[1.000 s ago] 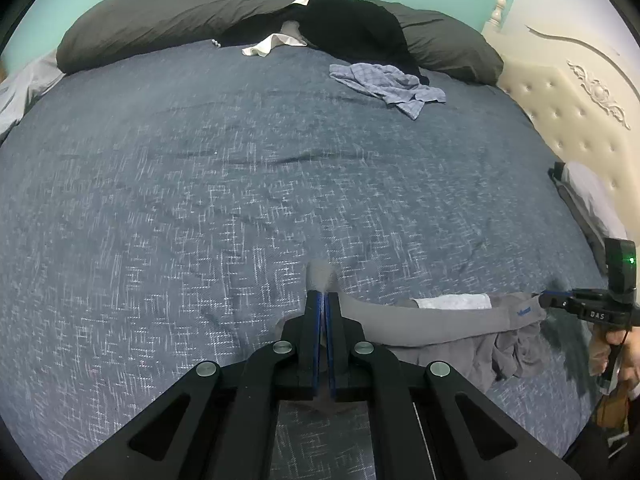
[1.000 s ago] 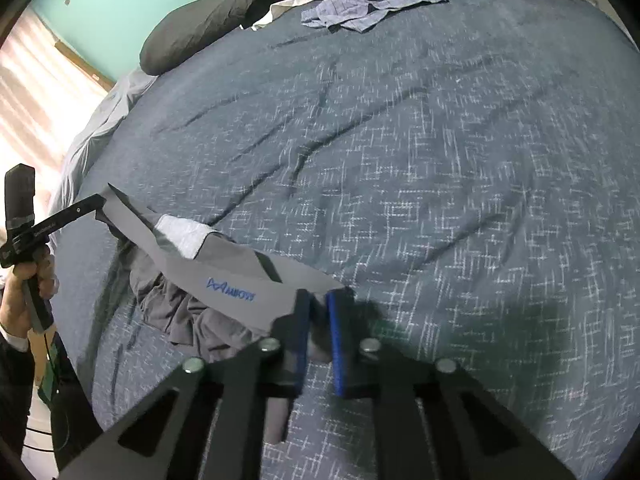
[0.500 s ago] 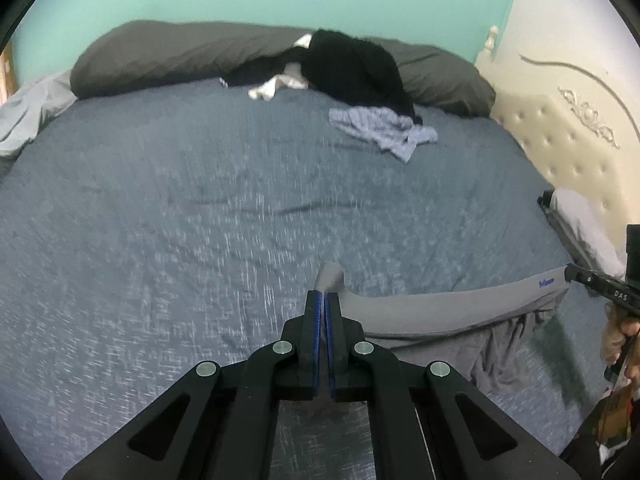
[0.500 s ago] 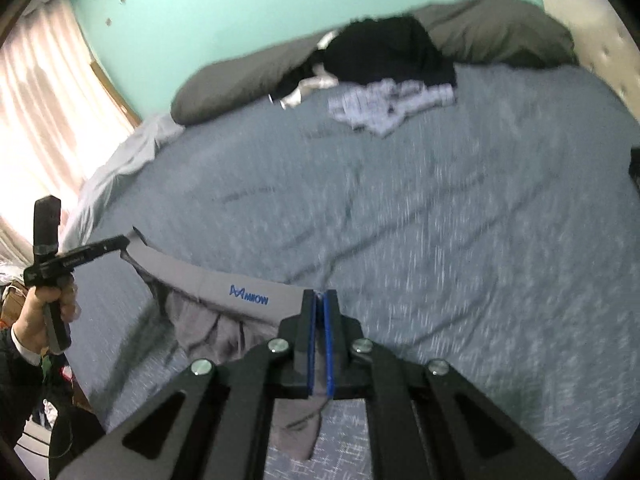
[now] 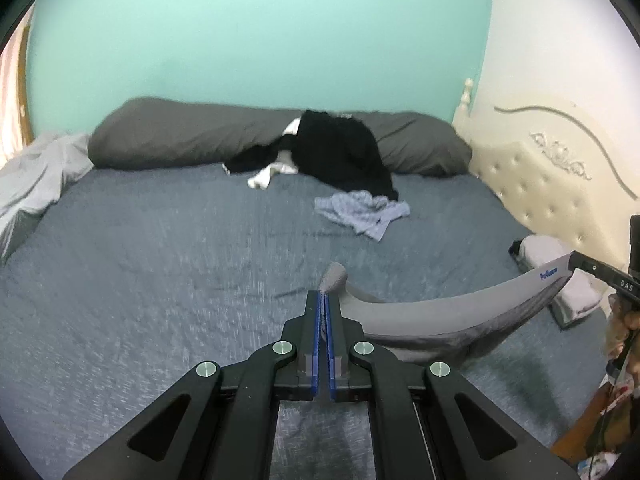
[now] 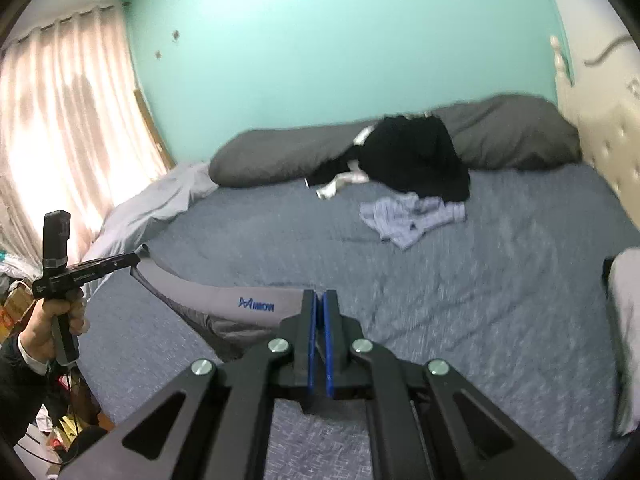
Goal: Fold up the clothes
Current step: 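Lift the garment by its waistband with both grippers, stretching it between them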
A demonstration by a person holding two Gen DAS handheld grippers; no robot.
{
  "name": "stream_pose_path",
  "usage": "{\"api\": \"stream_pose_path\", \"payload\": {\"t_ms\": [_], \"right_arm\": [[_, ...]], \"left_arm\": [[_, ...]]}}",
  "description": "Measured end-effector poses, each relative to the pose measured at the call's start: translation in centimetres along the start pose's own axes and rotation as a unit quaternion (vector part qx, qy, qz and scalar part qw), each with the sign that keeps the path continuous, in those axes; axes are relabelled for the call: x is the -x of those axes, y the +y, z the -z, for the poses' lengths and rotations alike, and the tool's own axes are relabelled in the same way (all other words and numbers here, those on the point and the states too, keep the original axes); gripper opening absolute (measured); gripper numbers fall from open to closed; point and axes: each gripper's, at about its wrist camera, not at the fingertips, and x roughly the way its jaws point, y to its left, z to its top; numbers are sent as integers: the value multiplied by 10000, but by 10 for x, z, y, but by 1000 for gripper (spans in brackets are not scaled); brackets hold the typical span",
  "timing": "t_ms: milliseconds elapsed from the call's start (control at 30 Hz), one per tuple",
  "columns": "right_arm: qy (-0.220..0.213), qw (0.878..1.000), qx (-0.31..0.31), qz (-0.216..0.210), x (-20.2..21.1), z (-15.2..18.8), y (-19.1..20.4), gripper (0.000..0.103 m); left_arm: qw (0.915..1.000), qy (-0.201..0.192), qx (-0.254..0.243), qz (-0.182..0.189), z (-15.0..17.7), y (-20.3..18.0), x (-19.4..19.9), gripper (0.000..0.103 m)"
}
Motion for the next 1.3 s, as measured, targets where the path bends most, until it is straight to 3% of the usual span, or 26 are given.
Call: {"api": "stream_pose_path", "payload": {"t_ms": [233, 400, 633, 900, 1300], "right_arm": [[-183, 9997, 180, -44, 30, -15, 20, 3], [2, 9999, 106, -2, 14, -6, 15, 3], [593, 9980, -17, 210, -57, 22, -12, 3], [1006, 9932, -229, 538, -146, 45, -62, 3], [1436, 9868, -359, 661, -219, 64, -93, 3]], "left_arm": [[10000, 16, -25, -63, -1, -5, 16, 2], [9991, 391, 24, -141, 12, 4, -17, 2], [9953, 914, 66, -298, 45, 17, -104, 2], [9918, 1197, 110, -433, 60, 38, -198, 2], [9866, 1508, 206, -581, 73, 56, -258, 2]]}}
